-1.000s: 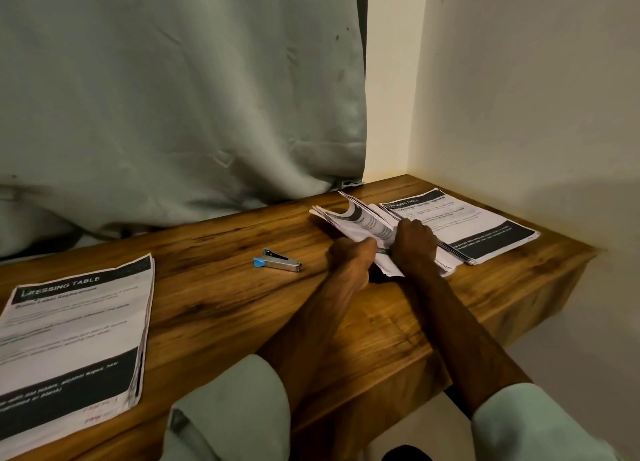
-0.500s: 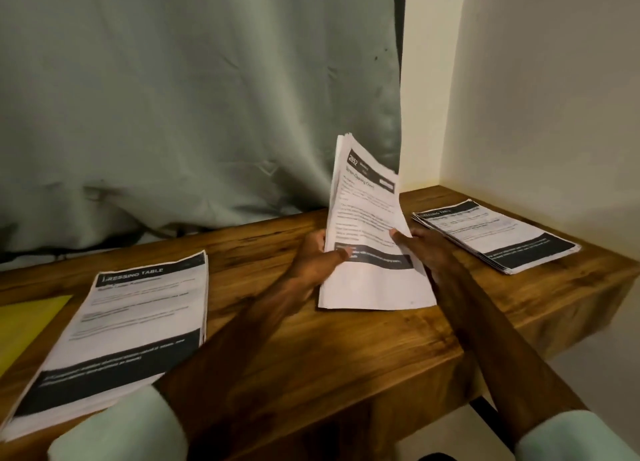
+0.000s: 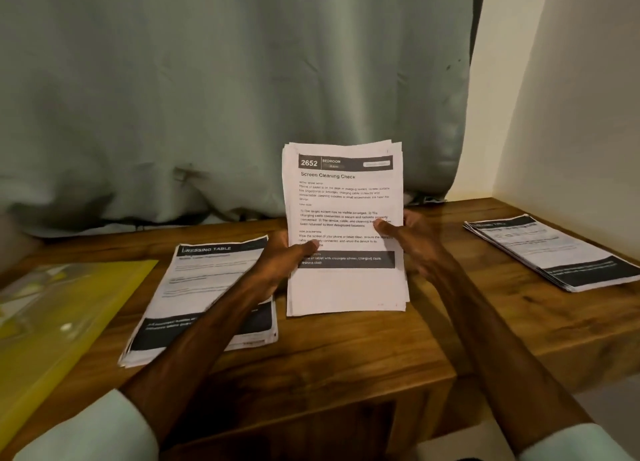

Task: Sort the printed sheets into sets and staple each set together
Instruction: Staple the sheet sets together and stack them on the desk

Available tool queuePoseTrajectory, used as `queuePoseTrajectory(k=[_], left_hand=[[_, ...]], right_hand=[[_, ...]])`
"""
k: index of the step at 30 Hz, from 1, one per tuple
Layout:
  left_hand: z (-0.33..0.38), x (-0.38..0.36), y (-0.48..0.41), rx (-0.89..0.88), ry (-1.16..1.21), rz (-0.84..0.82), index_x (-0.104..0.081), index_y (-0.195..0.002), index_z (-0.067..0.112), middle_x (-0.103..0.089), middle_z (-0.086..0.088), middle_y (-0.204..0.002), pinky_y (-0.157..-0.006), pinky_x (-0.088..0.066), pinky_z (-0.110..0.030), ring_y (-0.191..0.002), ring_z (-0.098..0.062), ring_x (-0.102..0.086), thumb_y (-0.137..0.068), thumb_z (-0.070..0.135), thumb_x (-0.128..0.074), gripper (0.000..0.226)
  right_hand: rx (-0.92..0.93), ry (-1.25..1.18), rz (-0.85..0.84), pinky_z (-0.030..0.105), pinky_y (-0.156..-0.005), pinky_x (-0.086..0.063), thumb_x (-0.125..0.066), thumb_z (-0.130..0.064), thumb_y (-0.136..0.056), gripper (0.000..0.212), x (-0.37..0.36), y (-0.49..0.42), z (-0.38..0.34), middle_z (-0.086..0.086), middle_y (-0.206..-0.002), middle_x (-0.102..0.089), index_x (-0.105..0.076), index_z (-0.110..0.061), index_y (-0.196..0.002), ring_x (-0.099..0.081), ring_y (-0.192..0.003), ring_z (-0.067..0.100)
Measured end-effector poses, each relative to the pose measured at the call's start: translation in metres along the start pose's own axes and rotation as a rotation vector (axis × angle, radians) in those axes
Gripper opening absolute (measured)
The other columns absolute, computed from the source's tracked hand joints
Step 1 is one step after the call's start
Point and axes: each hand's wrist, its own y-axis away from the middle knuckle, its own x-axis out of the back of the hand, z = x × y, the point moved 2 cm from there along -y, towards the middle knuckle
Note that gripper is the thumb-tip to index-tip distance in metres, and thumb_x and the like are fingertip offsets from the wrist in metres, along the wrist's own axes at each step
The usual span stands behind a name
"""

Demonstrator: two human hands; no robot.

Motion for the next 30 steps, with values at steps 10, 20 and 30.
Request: queuePoseTrajectory(k=[10, 20, 30], left_hand=[[0.004, 0.026, -0.004, -0.033, -0.006, 0.127, -0.066, -0.127, 0.013, -0.074, -0.006, -0.121, -0.087, -0.061, -0.044, -0.096, -0.019, -0.075, -0.098, 0.011, -0.066, 0.028], [0.032, 0.011, -0.005, -0.307, 0.122, 0.209, -0.067, -0.123, 0.017, -0.077, 0.004, -0.11, -0.078, -0.063, -0.034, -0.098, -0.018, -0.076, -0.099, 0.021, -0.066, 0.024], [0.07, -0.006, 0.01, -0.459, 0.081, 0.149, -0.067, -0.116, 0.02, -0.079, 0.013, -0.098, -0.069, -0.06, -0.024, -0.094, -0.013, -0.077, -0.1, 0.023, -0.064, 0.017]], right_hand=[[-0.177, 0.115, -0.163, 0.04, -0.082, -0.06, -0.074, -0.017, -0.092, 0.023, -0.004, 0.011, 0.003, -0.001, -0.107, -0.079, -0.071, -0.013, -0.114, -0.077, -0.094, 0.023], [0.08, -0.029, -0.005, 0.032, -0.074, -0.063, -0.067, -0.012, -0.097, 0.025, -0.02, 0.012, -0.008, -0.012, -0.102, -0.078, -0.065, -0.017, -0.121, -0.076, -0.094, 0.012], [0.248, -0.109, 0.176, 0.02, -0.066, -0.059, -0.065, -0.012, -0.098, 0.024, -0.02, 0.023, -0.024, -0.009, -0.104, -0.074, -0.061, -0.021, -0.12, -0.074, -0.09, 0.005]])
